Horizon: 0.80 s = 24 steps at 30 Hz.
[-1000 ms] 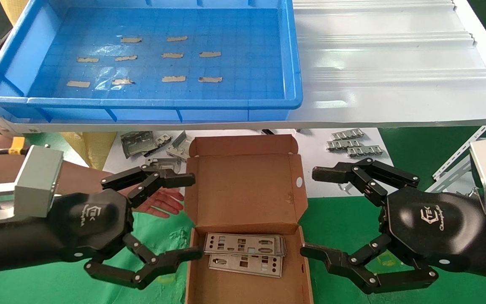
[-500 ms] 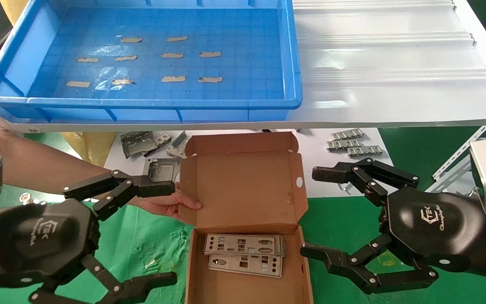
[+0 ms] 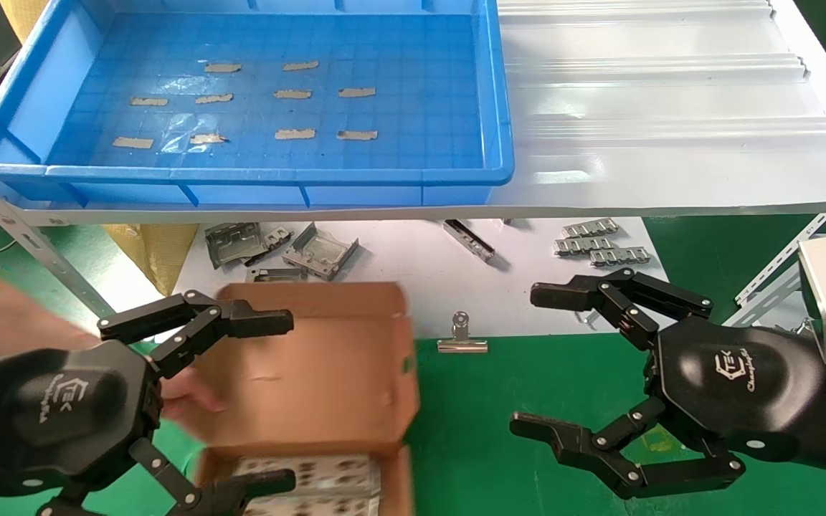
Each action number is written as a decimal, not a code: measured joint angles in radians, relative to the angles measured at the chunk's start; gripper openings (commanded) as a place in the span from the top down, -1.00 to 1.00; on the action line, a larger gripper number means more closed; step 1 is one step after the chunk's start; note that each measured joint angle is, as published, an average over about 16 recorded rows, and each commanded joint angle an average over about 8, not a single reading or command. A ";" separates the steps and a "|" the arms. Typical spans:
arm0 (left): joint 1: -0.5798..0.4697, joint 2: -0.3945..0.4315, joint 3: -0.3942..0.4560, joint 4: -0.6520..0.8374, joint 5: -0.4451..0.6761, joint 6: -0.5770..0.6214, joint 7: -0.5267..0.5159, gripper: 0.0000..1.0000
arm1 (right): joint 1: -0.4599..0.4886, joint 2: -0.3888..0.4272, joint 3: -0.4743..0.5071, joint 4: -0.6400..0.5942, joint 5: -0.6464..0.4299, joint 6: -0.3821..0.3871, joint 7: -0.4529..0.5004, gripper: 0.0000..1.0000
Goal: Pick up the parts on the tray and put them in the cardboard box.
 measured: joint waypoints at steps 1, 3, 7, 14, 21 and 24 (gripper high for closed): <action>-0.001 0.001 0.001 0.001 0.000 0.000 0.000 -1.00 | 0.000 0.000 0.000 0.000 0.000 0.000 0.000 -1.00; -0.002 0.002 0.002 0.004 0.001 0.000 0.001 -1.00 | 0.000 0.000 0.000 0.000 0.000 0.000 0.000 -1.00; -0.003 0.005 0.004 0.007 0.002 0.000 0.002 -1.00 | 0.000 0.000 0.000 0.000 0.000 0.000 0.000 -1.00; -0.006 0.007 0.007 0.012 0.004 0.000 0.004 -1.00 | 0.000 0.000 0.000 0.000 0.000 0.000 0.000 -1.00; -0.007 0.009 0.008 0.014 0.005 0.001 0.005 -1.00 | 0.000 0.000 0.000 0.000 0.000 0.000 0.000 -1.00; -0.007 0.009 0.008 0.015 0.005 0.001 0.005 -1.00 | 0.000 0.000 0.000 0.000 0.000 0.000 0.000 -1.00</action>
